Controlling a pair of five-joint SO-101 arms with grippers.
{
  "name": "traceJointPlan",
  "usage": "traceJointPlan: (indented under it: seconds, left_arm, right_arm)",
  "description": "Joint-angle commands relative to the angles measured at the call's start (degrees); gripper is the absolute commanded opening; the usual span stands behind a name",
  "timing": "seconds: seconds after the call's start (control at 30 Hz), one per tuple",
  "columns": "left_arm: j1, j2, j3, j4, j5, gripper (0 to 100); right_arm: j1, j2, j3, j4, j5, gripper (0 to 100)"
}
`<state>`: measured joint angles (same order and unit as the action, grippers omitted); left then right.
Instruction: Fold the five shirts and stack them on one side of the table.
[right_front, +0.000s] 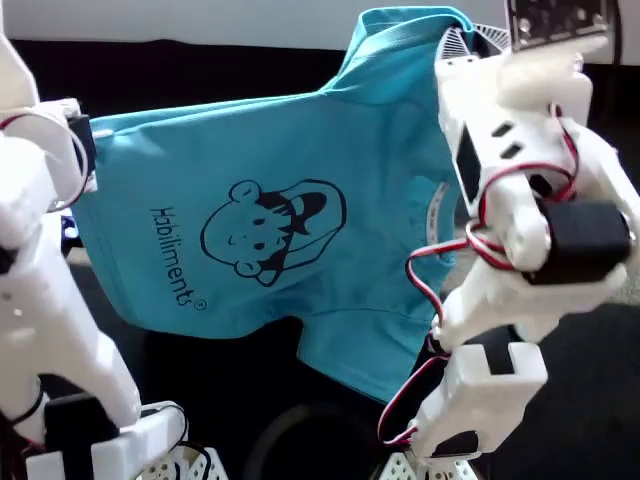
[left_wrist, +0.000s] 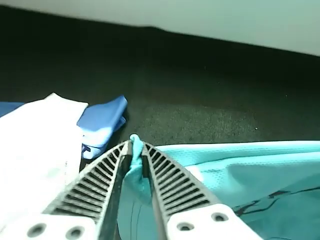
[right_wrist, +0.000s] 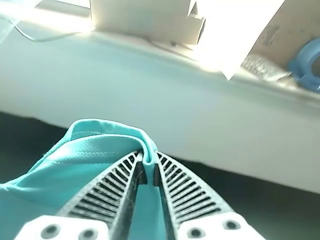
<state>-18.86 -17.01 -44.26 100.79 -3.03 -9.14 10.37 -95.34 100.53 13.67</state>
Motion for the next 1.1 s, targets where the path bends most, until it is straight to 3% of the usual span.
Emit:
traceJointPlan:
  seconds: [0.0,0.23,0.5,0.93,1.07]
  left_arm:
    - [0.5,-6.8,-2.1,0.3,-2.1,2]
    - [0.4,-16.0,-2.1,0.3,-2.1,2]
    - [0.4,-22.5,-2.1,0.3,-2.1,2]
    - [0.5,-22.5,-2.1,0.2,-2.0,2]
    - [0.5,-22.5,-2.1,-0.4,-2.0,2]
  right_arm:
    - [0.8,-7.3,-5.3,0.4,3.0,0.6]
    - [0.8,-17.7,-5.2,0.3,4.6,0.6]
    - [0.8,-26.5,-5.2,0.2,15.6,0.6]
    - [0.9,-27.6,-5.1,-12.4,30.9,0.6]
    - [0.9,-27.8,-5.1,-12.4,31.7,0.6]
